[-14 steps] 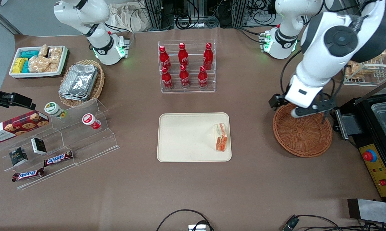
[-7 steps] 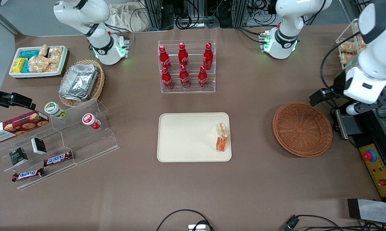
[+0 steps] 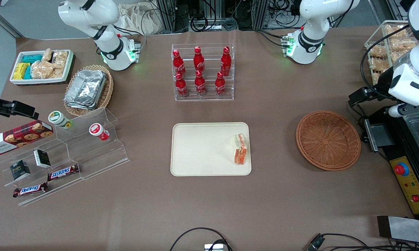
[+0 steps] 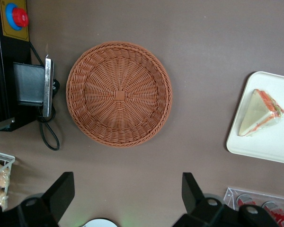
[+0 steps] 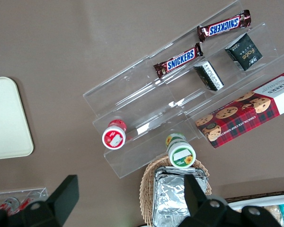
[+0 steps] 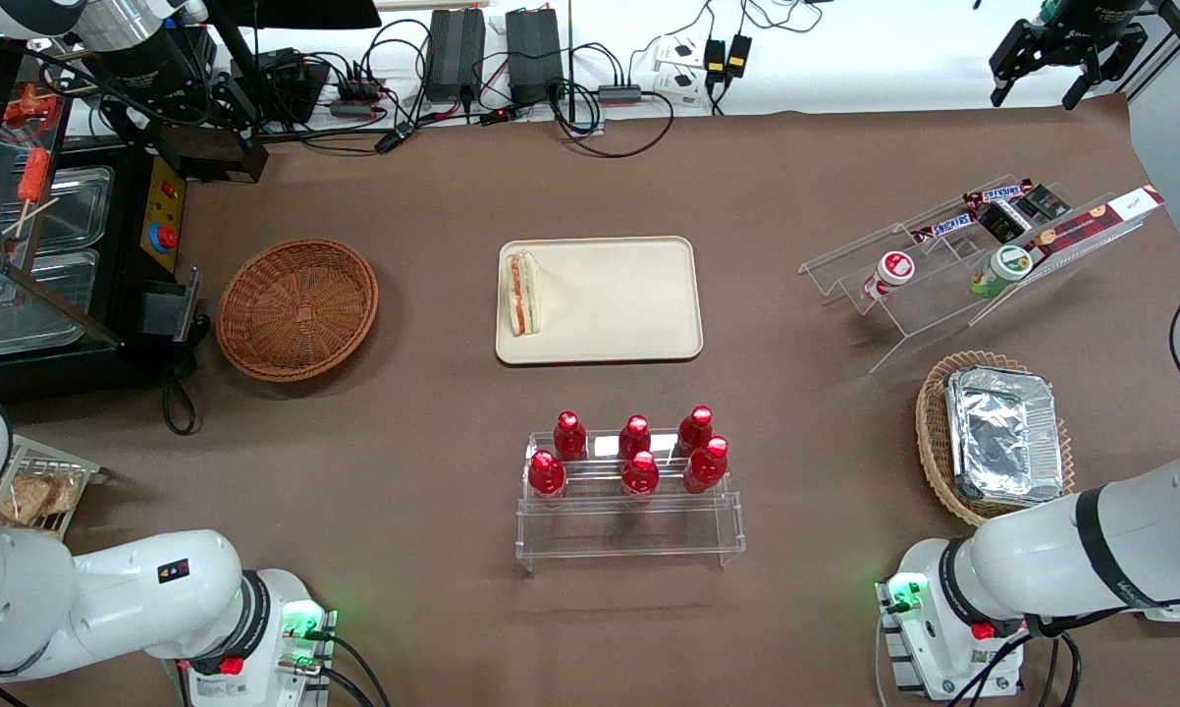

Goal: Place sandwich from basket to tray

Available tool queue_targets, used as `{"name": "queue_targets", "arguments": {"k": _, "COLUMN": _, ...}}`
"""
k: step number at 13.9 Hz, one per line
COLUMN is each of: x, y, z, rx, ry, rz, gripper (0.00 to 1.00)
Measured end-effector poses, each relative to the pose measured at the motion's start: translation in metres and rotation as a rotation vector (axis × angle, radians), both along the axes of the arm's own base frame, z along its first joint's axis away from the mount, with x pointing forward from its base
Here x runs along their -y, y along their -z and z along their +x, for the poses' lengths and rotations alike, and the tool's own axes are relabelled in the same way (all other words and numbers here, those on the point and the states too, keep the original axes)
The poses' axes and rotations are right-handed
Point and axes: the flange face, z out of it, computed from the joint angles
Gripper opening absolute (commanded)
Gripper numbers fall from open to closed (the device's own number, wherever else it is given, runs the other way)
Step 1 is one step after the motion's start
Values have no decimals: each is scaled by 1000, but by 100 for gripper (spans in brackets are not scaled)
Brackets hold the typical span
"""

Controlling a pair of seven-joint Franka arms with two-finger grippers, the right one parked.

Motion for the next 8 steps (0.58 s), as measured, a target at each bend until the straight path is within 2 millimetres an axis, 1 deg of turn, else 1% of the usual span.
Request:
{"name": "queue_targets", "arguments": {"k": 1, "x": -2, "y": -1, "z": 0, "rx": 1, "ry": 27, "rz": -2, "gripper": 100}}
{"name": "queue_targets", "arguments": {"k": 4, "x": -18, "y": 2, "z": 2, "rx": -3, "ry": 77, "rz": -13, "gripper": 100}}
{"name": "queue_targets", "arguments": {"k": 5, "x": -18, "y": 4, "z": 3, "rx": -7, "ry": 83, "rz": -16, "gripper": 100}}
{"name": "queue_targets", "arguments": {"k": 8, "x": 3, "y": 19, "z": 12, "rx": -30, "ry": 107, "rz": -21, "gripper": 100}}
